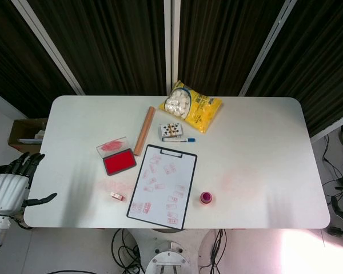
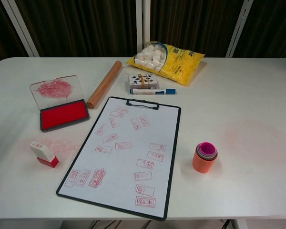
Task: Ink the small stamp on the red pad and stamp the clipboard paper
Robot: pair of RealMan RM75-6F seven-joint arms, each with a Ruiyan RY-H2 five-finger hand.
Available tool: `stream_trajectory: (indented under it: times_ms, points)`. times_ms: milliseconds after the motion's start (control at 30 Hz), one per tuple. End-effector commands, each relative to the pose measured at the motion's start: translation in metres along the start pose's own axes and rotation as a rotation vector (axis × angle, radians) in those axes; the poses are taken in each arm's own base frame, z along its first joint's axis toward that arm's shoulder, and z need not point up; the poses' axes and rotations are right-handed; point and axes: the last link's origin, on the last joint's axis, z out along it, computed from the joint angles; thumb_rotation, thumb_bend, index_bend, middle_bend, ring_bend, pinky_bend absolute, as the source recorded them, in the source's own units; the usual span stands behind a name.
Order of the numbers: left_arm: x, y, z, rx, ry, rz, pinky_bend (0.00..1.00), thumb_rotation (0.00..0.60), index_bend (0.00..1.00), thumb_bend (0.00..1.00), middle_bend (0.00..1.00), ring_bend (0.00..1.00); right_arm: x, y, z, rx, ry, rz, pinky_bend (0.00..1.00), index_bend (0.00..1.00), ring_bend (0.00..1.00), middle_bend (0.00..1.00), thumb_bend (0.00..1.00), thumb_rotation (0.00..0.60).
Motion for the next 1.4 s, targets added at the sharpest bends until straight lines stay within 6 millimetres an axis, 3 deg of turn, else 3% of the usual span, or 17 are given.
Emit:
stream_trajectory:
  times_ms: [33,400,567,667,833,1000,1400]
  points:
    - [-0.001,-0.001,-0.001,0.006,-0.005,-0.004,0.21,0.314,0.08,0.05,0.11,0.07,-0.001,0.000,-0.001,0.002,-0.003,0.000,0.00,0.00,0.00,0.00,0.32,0.600]
    - [-0.002,0.004,-0.005,-0.039,-0.040,-0.017,0.21,0.338,0.08,0.07,0.11,0.07,0.000,-0.001,-0.002,0.005,-0.010,0.006,0.00,0.00,0.00,0.00,0.32,0.600]
    - [-0.006,0.015,-0.005,-0.100,-0.052,-0.016,0.21,0.405,0.08,0.08,0.11,0.07,0.003,-0.001,-0.001,-0.001,0.006,0.011,0.00,0.00,0.00,0.00,0.32,0.600]
    - [-0.016,0.034,-0.004,-0.193,-0.100,-0.010,0.21,0.442,0.09,0.10,0.11,0.08,0.005,0.001,0.001,0.000,0.012,0.002,0.00,0.00,0.00,0.00,0.32,0.600]
    - [-0.032,0.064,0.003,-0.312,-0.155,-0.017,0.21,0.592,0.09,0.12,0.12,0.08,0.006,-0.002,0.002,0.007,0.019,0.005,0.00,0.00,0.00,0.00,0.32,0.600]
    - [-0.056,0.092,0.015,-0.406,-0.205,0.007,0.21,0.600,0.13,0.12,0.15,0.08,0.006,-0.006,0.001,0.018,0.017,0.001,0.00,0.00,0.00,0.00,0.32,0.600]
    - [-0.088,0.123,0.038,-0.476,-0.222,0.008,0.21,0.600,0.24,0.15,0.23,0.08,0.003,-0.006,0.000,0.013,-0.001,-0.009,0.00,0.00,0.00,0.00,0.32,0.600]
